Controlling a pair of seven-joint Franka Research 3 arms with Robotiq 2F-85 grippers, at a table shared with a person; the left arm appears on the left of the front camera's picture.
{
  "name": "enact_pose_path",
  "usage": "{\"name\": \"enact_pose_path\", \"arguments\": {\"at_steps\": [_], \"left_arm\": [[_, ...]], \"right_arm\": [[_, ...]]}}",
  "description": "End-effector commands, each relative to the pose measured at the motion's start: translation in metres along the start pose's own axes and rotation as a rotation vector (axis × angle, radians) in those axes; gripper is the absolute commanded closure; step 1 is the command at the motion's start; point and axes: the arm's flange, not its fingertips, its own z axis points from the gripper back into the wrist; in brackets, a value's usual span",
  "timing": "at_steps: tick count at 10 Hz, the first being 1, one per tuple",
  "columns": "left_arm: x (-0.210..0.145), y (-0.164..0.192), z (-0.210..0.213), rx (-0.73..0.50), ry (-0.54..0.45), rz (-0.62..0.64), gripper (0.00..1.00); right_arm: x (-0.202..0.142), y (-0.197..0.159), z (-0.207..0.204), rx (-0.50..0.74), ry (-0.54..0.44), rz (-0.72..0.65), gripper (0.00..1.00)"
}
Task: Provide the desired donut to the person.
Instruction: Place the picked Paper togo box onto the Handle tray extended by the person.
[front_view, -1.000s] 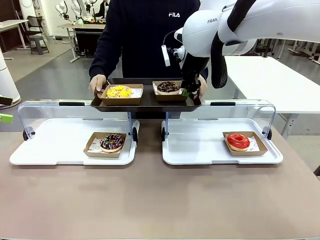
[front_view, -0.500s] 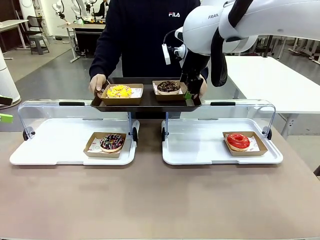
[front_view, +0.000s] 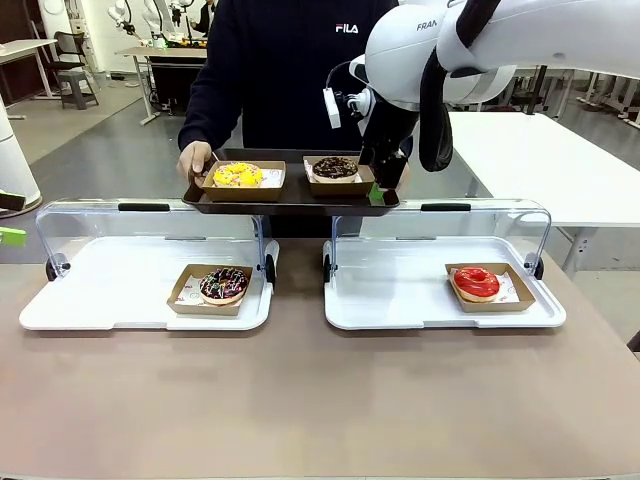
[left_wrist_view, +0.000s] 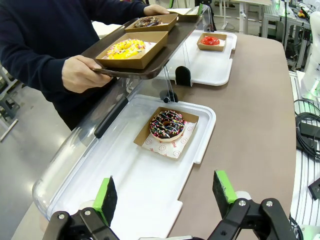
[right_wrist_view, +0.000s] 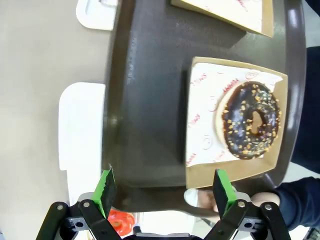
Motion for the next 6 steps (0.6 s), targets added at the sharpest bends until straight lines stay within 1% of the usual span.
{"name": "enact_pose_path", "arguments": {"at_steps": [1,2,6], "left_arm": [[-0.0034,-0.0004,-0.0013,0.007,-0.028,-0.017,0.00],[-0.0034,-0.0004,-0.0013,0.007,-0.028,-0.017,0.00],[-0.0034,-0.0004,-0.0013,0.007,-0.028,-0.017,0.00]], "right_arm": [[0.0005,-0.0026,0.0020,0.047,-0.027,-0.012,0.00],[0.0000,0.0000,0.0000,0.000,0.000,0.000,0.00],[0.0000,0.0000,0.0000,0.000,0.000,0.000,0.00]]}}
